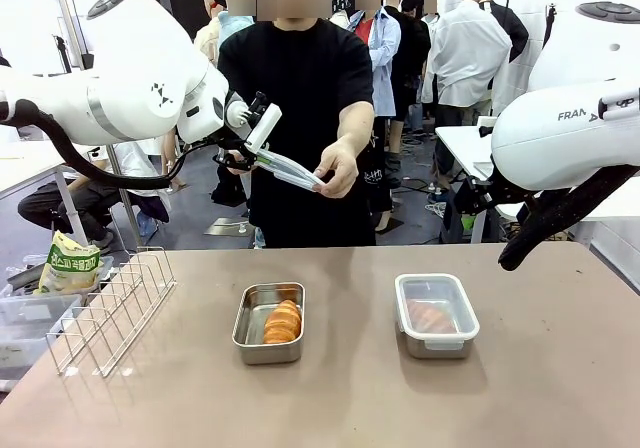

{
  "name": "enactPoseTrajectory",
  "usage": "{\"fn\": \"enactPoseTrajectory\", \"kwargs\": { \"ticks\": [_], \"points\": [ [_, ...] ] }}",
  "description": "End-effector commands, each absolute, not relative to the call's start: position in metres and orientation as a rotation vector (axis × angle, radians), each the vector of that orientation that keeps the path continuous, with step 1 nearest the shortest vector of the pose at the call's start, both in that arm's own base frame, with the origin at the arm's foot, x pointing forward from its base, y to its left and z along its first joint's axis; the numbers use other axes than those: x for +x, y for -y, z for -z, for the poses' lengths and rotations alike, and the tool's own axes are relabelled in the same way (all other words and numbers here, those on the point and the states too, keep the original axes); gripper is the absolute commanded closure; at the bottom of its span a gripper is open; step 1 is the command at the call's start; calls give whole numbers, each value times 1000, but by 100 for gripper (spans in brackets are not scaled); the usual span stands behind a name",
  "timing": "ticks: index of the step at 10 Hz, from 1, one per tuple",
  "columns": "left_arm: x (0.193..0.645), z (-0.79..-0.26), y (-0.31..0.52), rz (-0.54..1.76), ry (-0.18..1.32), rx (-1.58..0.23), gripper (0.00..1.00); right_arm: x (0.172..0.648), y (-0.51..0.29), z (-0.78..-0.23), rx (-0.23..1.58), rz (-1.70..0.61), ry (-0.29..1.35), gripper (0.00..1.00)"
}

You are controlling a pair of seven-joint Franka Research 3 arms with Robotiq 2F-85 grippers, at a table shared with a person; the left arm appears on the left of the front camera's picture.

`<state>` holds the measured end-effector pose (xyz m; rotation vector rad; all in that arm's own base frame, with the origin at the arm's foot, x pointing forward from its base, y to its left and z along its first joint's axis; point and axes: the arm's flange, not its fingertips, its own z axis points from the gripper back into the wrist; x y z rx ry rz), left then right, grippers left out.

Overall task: Place the bread in airtight containers.
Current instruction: Release when the human grabs the Airtight Container lid.

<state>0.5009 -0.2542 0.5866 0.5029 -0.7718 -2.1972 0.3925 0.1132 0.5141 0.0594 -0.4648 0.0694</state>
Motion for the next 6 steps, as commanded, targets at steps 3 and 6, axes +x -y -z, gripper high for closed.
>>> {"fn": "enactPoseTrajectory", "kwargs": {
  "ticks": [3,6],
  "points": [
    [501,-589,253,2194,776,511,100,393,-113,-513,69,-69,460,0],
    [501,-589,253,2194,776,511,100,393,-113,-513,69,-69,460,0]
  ]
}}
